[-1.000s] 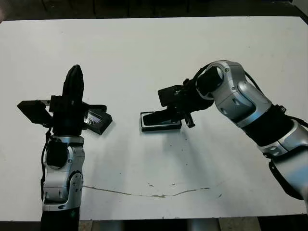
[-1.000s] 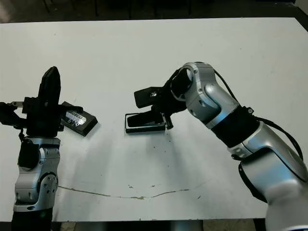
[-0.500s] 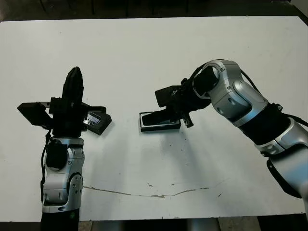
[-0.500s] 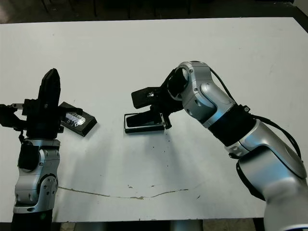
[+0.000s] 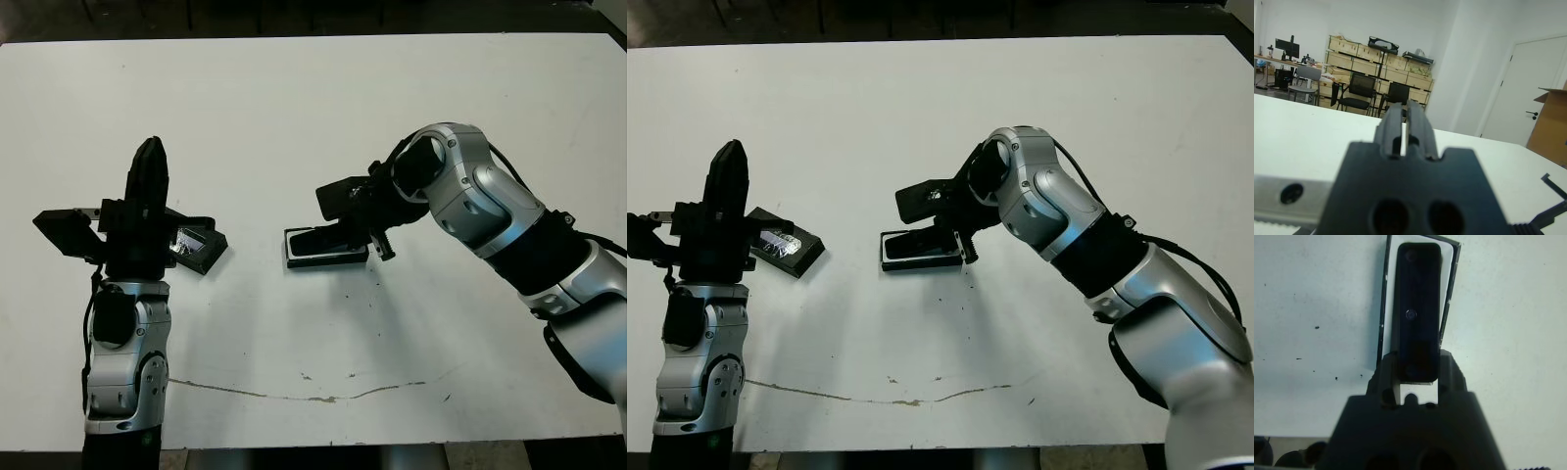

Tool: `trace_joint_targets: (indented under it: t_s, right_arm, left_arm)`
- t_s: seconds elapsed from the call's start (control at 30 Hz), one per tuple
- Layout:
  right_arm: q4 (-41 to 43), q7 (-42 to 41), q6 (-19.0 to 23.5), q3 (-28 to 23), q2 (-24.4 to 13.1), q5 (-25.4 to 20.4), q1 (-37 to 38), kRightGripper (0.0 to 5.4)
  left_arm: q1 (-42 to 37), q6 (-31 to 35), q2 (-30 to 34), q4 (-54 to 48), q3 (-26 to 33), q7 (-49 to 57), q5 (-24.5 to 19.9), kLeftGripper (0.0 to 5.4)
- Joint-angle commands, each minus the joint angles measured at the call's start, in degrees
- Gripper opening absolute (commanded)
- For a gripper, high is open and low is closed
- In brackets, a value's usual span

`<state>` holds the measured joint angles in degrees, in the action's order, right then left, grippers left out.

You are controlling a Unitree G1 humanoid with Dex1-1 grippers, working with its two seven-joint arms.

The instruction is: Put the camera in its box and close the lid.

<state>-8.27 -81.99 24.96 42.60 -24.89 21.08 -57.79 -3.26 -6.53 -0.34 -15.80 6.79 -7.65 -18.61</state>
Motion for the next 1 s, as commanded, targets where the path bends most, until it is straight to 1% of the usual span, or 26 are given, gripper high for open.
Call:
trace_joint_targets:
  t_s: [0.03,0.07,0.23,0.47,0.6,0.73,0.9,0.93,1.0]
  right_arm:
    - [1.2,-3.1,-1.3,2.3,0.9,-1.8,3.0,0.56]
    - [1.4,-3.0,-2.0,2.1,0.6,-1.9,3.1,0.56]
    - [2.8,-1.4,-8.0,1.4,-1.1,-1.5,4.3,0.56]
    - [3.8,-0.5,-11.6,0.9,-2.1,-1.0,5.5,0.56]
    - [4.5,-0.3,-11.8,0.8,-2.2,-0.7,5.8,0.56]
    - [3.8,-1.0,-10.7,0.8,-1.5,-1.0,5.7,0.56]
    - [1.1,-3.1,-8.1,0.5,-0.5,-2.7,5.3,0.56]
    - [0.6,-3.4,-7.8,0.4,-0.3,-3.0,5.3,0.59]
    - [-0.2,-3.7,-7.0,0.3,-0.2,-3.3,5.1,0.92]
  left_arm:
    - [1.2,0.3,0.4,0.2,0.3,-0.1,0.0,0.00]
    - [1.2,0.4,0.4,0.2,0.4,0.0,0.0,0.00]
    - [1.4,1.0,0.4,-0.3,0.3,0.5,0.3,0.00]
    - [1.5,1.2,0.3,-0.7,0.1,1.0,0.7,0.00]
    - [1.4,1.2,0.3,-0.6,0.3,0.8,0.1,0.00]
    - [1.3,0.9,0.3,-0.4,0.5,0.7,-0.2,0.00]
    - [1.5,0.9,0.4,-0.7,0.5,0.9,0.2,0.00]
    - [1.5,0.9,0.4,-0.7,0.5,0.9,0.2,0.00]
    - [1.5,1.0,0.4,-0.7,0.4,1.0,0.3,0.00]
